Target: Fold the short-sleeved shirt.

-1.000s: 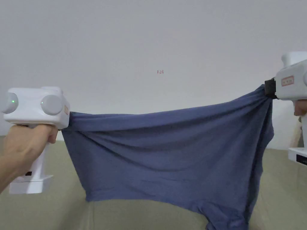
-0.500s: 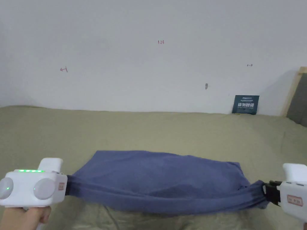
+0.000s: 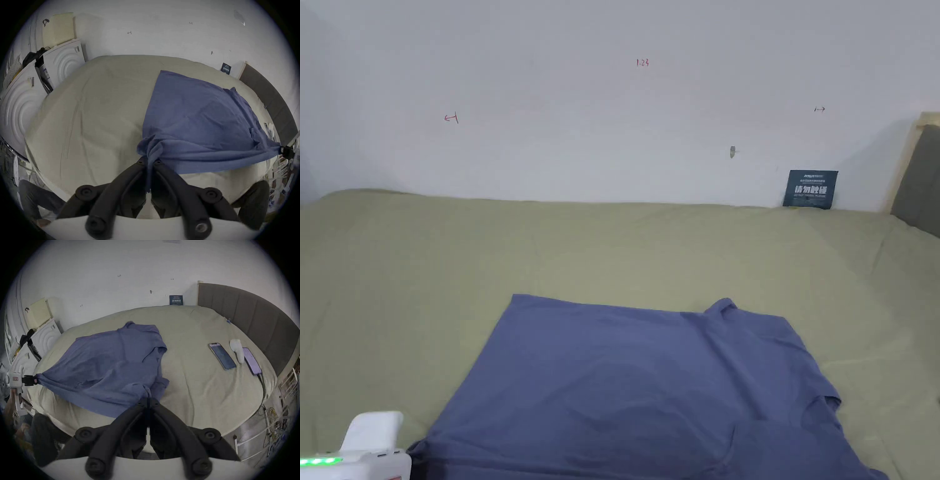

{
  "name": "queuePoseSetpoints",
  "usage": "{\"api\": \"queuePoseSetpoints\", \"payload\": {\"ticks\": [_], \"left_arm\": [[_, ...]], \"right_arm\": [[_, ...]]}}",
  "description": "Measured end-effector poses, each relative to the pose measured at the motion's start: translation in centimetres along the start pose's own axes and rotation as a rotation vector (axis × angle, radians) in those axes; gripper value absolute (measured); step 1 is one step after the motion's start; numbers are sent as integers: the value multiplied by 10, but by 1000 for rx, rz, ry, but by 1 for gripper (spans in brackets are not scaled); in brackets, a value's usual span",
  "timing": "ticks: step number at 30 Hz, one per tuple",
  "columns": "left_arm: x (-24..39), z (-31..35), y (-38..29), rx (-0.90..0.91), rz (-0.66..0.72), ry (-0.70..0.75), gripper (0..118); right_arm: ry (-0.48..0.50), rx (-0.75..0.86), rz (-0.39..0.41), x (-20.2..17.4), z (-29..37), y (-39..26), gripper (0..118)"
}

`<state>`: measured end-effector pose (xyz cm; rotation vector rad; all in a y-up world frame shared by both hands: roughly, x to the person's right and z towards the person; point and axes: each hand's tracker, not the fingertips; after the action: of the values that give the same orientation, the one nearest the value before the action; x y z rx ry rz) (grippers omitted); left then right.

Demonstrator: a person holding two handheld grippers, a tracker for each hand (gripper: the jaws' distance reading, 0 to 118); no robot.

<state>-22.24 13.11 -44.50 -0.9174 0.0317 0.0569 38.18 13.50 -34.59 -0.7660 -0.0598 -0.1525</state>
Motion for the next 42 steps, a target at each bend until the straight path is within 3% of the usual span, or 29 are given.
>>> {"api": "queuePoseSetpoints", "payload": {"ticks": [8,10,11,12,13,14,21,22,23,25,26,33,40,41,42], "left_arm": [[-6,-2,-22,-31,20,-18,1],[-5,-6,-24,-41,18,-32,4],[-5,-7,-24,-49,19,-41,21],[-4,-7,-25,-47,23,-31,75],[-4,-8,-25,-45,20,-29,111],[-5,-8,-26,-50,23,-30,118],[9,40,-19,114,55,-36,114],[12,47,-19,143,62,-22,107],[15,55,-19,168,63,-29,89],[15,63,-21,211,69,-29,6],[17,66,-22,217,65,-23,0],[11,58,-28,241,-8,28,0],[-15,18,-37,26,15,-43,0],[-20,9,-36,-19,28,-44,11],[-24,1,-36,-56,36,-35,51]], "right_arm": [[-1,-33,-31,4,-11,-12,4],[-2,-36,-37,2,-15,-11,13],[-15,-38,-33,0,-16,-10,39],[-38,-30,-32,-1,-15,-9,90],[-44,-26,-32,-1,-13,-9,111],[-41,-6,-35,-2,-9,-7,114],[-35,126,-76,-24,23,10,113],[-44,139,-55,-29,27,9,112],[-58,167,-33,-34,31,6,107],[-69,201,4,-42,39,2,38],[-96,222,25,-47,41,-1,6],[-83,217,6,-47,42,-12,5],[-84,150,-2,-39,31,-21,5],[-79,131,-6,-37,29,-23,5],[-73,119,-8,-36,27,-24,5]]}}
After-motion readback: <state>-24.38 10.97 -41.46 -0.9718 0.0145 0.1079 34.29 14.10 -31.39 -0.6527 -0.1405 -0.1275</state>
